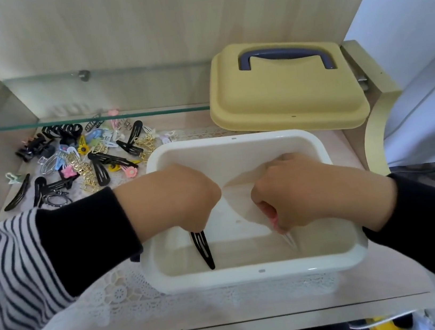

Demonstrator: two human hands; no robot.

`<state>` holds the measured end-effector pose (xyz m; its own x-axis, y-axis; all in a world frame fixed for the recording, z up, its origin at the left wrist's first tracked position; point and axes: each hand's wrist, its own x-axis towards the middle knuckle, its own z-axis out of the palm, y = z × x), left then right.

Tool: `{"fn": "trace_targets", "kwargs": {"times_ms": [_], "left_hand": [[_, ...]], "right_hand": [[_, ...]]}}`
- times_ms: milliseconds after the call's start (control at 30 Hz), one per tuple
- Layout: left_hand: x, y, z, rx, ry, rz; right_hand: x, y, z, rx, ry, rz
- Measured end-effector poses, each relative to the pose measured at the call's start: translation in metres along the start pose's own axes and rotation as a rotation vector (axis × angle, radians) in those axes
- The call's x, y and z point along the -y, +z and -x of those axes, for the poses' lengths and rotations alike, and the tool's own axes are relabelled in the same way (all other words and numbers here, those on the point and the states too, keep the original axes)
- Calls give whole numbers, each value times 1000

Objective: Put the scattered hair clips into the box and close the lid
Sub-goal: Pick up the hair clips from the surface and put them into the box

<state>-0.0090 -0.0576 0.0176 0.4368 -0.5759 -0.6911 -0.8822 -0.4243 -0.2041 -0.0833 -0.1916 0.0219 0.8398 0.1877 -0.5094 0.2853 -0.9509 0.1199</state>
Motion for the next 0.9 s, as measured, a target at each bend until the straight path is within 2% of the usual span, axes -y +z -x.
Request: {"fn": "trace_targets", "kwargs": {"times_ms": [200, 367, 533, 733, 900], "left_hand": [[0, 3, 0, -33, -5, 10], [-5, 0, 6, 13, -9, 7], [-12, 5, 7, -57, -9, -44], [-11, 6, 9, -40, -32, -51], [-8, 4, 18, -63, -57, -9]], "right_hand": [[2, 3, 1, -49, -1, 81], [1, 2, 4, -56, 13, 123], [-2, -3, 5, -26, 63, 132], [5, 6, 6, -93, 60, 169], [7, 1, 12, -79, 108, 165]]}}
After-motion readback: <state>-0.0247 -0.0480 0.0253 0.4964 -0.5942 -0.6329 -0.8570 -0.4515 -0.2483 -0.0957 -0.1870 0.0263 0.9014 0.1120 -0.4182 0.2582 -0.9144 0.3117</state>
